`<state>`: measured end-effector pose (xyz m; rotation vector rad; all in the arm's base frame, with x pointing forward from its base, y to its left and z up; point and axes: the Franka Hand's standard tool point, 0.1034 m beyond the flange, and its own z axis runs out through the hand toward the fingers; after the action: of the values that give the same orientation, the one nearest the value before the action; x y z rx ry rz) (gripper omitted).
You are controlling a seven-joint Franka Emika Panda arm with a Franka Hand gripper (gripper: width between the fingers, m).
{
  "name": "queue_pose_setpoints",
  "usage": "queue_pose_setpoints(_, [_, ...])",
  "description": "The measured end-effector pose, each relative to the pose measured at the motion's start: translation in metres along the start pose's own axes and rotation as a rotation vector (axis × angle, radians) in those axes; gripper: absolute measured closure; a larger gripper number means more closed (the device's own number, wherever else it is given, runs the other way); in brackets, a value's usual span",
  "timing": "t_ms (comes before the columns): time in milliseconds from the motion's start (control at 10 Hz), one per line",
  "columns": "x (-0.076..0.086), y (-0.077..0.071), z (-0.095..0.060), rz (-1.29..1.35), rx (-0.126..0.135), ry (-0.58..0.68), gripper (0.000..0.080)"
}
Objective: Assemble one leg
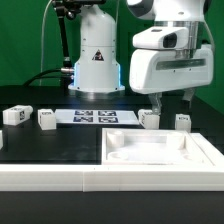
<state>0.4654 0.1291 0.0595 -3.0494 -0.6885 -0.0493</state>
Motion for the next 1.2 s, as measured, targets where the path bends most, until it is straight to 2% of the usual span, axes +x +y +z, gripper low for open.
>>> queue_pose_setpoints(400, [0.0,-0.003,0.001,0.245,0.022,0.002,0.015])
queue_pose_setpoints(700, [-0.001,-0.024,0.007,0.508,0.042,0.026,0.015])
queue_pose_setpoints(900, [0.0,-0.027,0.007,0.618,0.056,0.025,0.015])
queue_pose_setpoints(1200, [0.0,-0.027,0.008,0.602,0.058,0.008,0.015])
